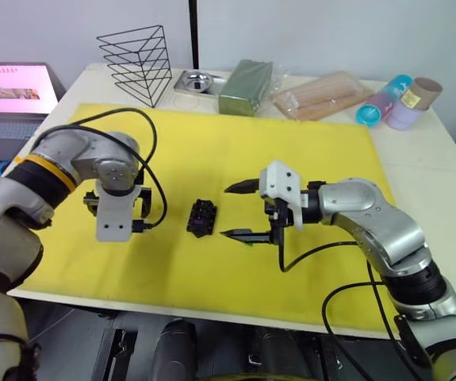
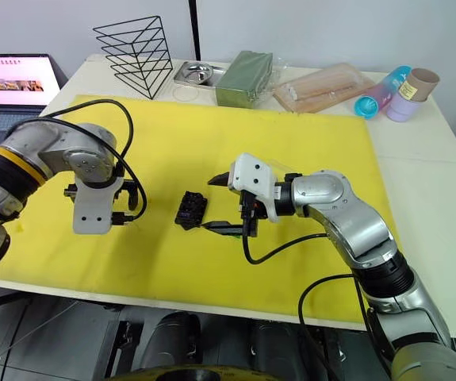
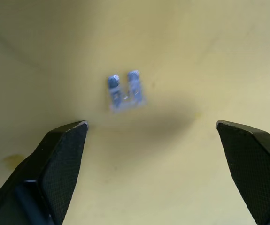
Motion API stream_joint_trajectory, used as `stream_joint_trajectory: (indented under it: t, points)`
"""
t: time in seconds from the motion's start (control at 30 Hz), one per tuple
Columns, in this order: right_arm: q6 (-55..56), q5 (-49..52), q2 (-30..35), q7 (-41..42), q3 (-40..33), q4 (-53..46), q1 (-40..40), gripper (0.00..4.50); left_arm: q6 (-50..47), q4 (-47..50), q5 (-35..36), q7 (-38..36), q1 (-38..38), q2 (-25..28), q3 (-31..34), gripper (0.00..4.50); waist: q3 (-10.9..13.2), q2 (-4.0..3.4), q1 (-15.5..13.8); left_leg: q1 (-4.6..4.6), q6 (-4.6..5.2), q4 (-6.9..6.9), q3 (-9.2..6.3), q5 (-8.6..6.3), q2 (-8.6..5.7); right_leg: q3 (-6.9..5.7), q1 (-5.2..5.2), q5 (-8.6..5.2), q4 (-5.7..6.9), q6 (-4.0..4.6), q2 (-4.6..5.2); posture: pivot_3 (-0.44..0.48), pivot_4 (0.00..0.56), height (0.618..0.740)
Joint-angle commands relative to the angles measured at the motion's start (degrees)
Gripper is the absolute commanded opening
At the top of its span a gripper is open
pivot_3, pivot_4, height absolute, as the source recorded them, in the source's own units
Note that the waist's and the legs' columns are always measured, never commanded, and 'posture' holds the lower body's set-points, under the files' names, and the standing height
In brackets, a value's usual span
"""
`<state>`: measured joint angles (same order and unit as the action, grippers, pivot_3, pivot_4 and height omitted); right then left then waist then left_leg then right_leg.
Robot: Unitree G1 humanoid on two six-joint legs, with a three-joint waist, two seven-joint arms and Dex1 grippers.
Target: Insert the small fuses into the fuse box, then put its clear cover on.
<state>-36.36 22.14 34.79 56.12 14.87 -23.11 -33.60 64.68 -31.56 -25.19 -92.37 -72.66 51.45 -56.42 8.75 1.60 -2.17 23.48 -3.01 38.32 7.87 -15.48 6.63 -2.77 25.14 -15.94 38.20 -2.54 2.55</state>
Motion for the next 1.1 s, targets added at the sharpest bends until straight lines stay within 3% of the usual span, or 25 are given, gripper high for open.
stream_joint_trajectory:
  t: [0.03, 0.4, 0.63, 0.7, 0.8, 0.87, 1.0, 1.1]
  points:
    - [1.2, 0.3, -0.2, 0.6, -0.5, -0.1, -1.0, 4.50, 1.1, 1.3, 4.6, -0.1, -2.4, 1.3, 1.8, 4.46, 0.0, 0.01, 0.1, 0.00, 0.00, 0.00, 0.00, 0.00, 0.00, 0.00, 0.00, 0.00, -0.01, 0.00, 0.00, 0.000, 0.150, 0.740]
    - [2.3, 0.2, 0.1, 2.8, -0.3, 1.8, -2.2, 4.50, -3.7, 3.0, 13.0, -0.1, -4.1, 3.8, 4.5, 4.46, 0.0, 0.01, 1.4, 0.00, 0.01, 0.00, -0.02, 0.00, 0.02, 0.00, 0.02, 0.00, 0.04, 0.00, -0.04, 0.000, 0.150, 0.740]
    - [2.3, 0.4, 0.3, 4.2, -0.4, 2.4, -3.1, 4.50, -17.9, 4.4, 19.1, -0.1, -2.3, 6.6, 8.0, 4.46, 0.0, 0.00, 1.6, -0.01, 0.00, 0.00, -0.04, 0.00, 0.03, 0.00, 0.05, 0.00, 0.10, -0.01, -0.06, 0.000, 0.150, 0.740]
    - [2.2, 0.5, 0.4, 4.5, -0.6, 2.5, -3.3, 4.50, -27.7, 8.8, 21.7, -0.1, -0.3, 9.0, 9.5, 4.46, 0.0, 0.00, 1.8, -0.01, 0.00, 0.00, -0.03, 0.00, 0.03, 0.01, 0.05, 0.00, 0.10, -0.01, -0.06, 0.000, 0.150, 0.740]
    - [2.2, 0.8, 0.3, 4.8, -0.8, 2.7, -3.8, 4.50, -51.6, 24.0, 31.8, -0.1, 4.5, 15.7, 11.6, 4.46, 0.0, 0.00, 2.1, -0.01, 0.00, -0.03, -0.05, 0.00, 0.04, 0.05, 0.07, -0.03, 0.12, -0.05, -0.06, 0.000, 0.150, 0.740]
    - [2.2, 1.0, -0.1, 4.8, -0.9, 2.7, -4.1, 4.50, -65.9, 28.9, 37.9, -0.1, 6.8, 19.2, 15.3, 4.46, 0.0, 0.00, 2.1, -0.01, -0.01, -0.02, -0.06, 0.01, 0.04, 0.09, 0.07, -0.05, 0.16, -0.08, -0.06, 0.000, 0.150, 0.740]
    - [2.1, 1.5, -1.0, 4.5, -0.9, 2.4, -4.4, 4.50, -95.1, 31.1, 53.1, 0.4, 14.5, 25.9, 28.9, 4.46, 0.0, 0.00, 2.5, -0.03, -0.02, 0.03, -0.09, 0.02, 0.04, 0.10, 0.08, -0.06, 0.29, -0.08, -0.08, 0.000, 0.150, 0.740]
    - [2.3, 1.6, -1.8, 4.4, -0.5, 2.7, -4.6, 4.50, -111.7, 33.1, 65.9, 4.1, 24.7, 30.7, 42.0, 4.46, 0.0, 0.00, 3.1, -0.08, -0.03, 0.00, -0.13, 0.02, 0.04, 0.13, 0.08, -0.12, 0.36, -0.12, -0.11, 0.000, 0.150, 0.740]
